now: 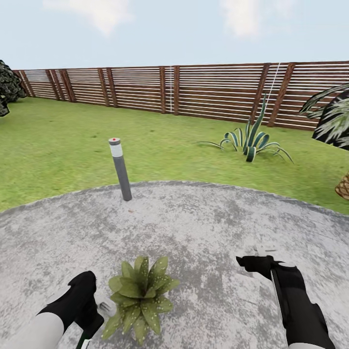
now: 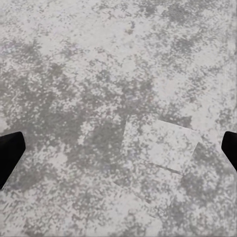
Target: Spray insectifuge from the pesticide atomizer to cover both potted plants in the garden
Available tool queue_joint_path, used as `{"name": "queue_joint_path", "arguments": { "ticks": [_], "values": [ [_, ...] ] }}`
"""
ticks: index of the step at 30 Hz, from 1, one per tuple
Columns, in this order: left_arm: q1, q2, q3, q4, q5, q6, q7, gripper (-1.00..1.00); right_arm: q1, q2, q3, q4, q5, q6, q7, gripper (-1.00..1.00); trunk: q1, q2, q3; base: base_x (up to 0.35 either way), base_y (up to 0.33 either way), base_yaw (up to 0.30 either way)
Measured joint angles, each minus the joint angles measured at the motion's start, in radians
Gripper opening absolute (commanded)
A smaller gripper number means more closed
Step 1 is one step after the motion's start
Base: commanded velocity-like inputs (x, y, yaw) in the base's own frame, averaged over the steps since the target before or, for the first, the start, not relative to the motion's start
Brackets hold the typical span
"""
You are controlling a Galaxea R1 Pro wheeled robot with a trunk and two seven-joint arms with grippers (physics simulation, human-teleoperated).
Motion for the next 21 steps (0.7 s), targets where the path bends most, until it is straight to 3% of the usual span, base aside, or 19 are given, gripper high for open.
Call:
{"name": "queue_joint_path", "arguments": {
  "ticks": [13, 21],
  "values": [
    [0.000, 0.000, 0.019, 0.000, -0.001, 0.001, 0.001, -1.00, 0.000, 0.000, -0.001, -0.001, 0.000, 0.000, 0.000, 1.00, 0.000, 0.000, 0.000, 0.000, 0.292, -0.001],
    [0.000, 0.000, 0.018, 0.000, -0.001, 0.000, 0.000, -1.00, 0.000, 0.000, -0.001, -0.001, 0.000, 0.001, 0.000, 1.00, 0.000, 0.000, 0.000, 0.000, 0.039, 0.000]
  ]
}}
